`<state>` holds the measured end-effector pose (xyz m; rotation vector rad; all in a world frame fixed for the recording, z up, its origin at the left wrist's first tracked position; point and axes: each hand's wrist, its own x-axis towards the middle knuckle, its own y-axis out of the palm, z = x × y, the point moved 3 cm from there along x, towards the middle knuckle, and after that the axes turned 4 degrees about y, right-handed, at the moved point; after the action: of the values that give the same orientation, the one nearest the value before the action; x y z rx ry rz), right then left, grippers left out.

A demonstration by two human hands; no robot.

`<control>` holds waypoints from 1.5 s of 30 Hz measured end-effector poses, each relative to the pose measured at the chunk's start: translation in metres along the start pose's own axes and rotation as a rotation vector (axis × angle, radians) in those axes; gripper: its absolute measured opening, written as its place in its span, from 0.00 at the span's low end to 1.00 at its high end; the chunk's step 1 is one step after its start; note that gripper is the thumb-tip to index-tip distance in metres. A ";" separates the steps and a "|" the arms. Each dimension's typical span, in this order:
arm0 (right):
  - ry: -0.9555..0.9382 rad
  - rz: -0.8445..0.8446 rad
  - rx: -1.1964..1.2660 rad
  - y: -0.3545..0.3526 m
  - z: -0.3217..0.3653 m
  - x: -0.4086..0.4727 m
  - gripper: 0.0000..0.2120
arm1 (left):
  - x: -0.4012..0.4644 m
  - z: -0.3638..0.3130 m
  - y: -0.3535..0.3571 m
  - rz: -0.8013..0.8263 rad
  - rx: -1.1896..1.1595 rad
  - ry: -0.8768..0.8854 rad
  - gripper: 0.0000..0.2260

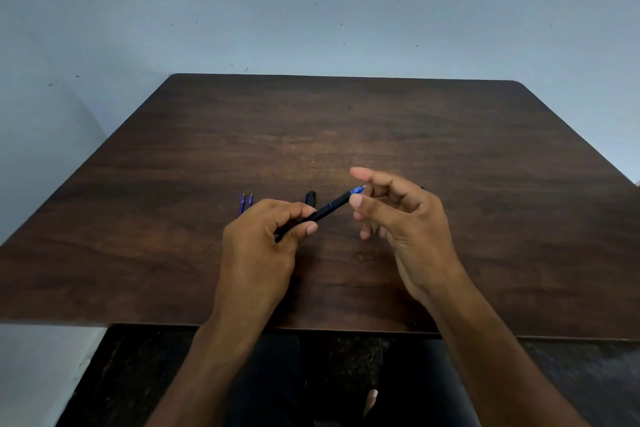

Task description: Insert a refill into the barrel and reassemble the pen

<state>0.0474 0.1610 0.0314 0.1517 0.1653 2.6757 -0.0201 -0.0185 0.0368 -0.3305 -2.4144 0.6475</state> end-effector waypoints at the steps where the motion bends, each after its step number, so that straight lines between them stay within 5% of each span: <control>1: -0.011 0.004 0.000 0.000 0.000 0.000 0.11 | 0.000 0.000 0.000 -0.003 0.002 -0.001 0.12; 6: 0.020 -0.050 0.008 0.000 -0.001 0.000 0.05 | 0.001 -0.001 0.001 0.000 0.007 0.008 0.12; 14: 0.027 -0.010 0.022 -0.001 -0.002 0.002 0.12 | 0.000 -0.004 0.001 0.013 -0.005 0.001 0.13; 20: 0.011 -0.024 0.001 0.000 -0.005 0.002 0.06 | -0.001 -0.005 0.002 0.014 -0.015 0.002 0.14; 45: -0.063 -0.055 -0.022 0.007 0.003 0.004 0.10 | -0.004 -0.005 0.001 -0.063 -0.076 -0.060 0.13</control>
<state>0.0417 0.1571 0.0358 0.2214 0.1187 2.6129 -0.0138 -0.0172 0.0372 -0.2690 -2.5008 0.5464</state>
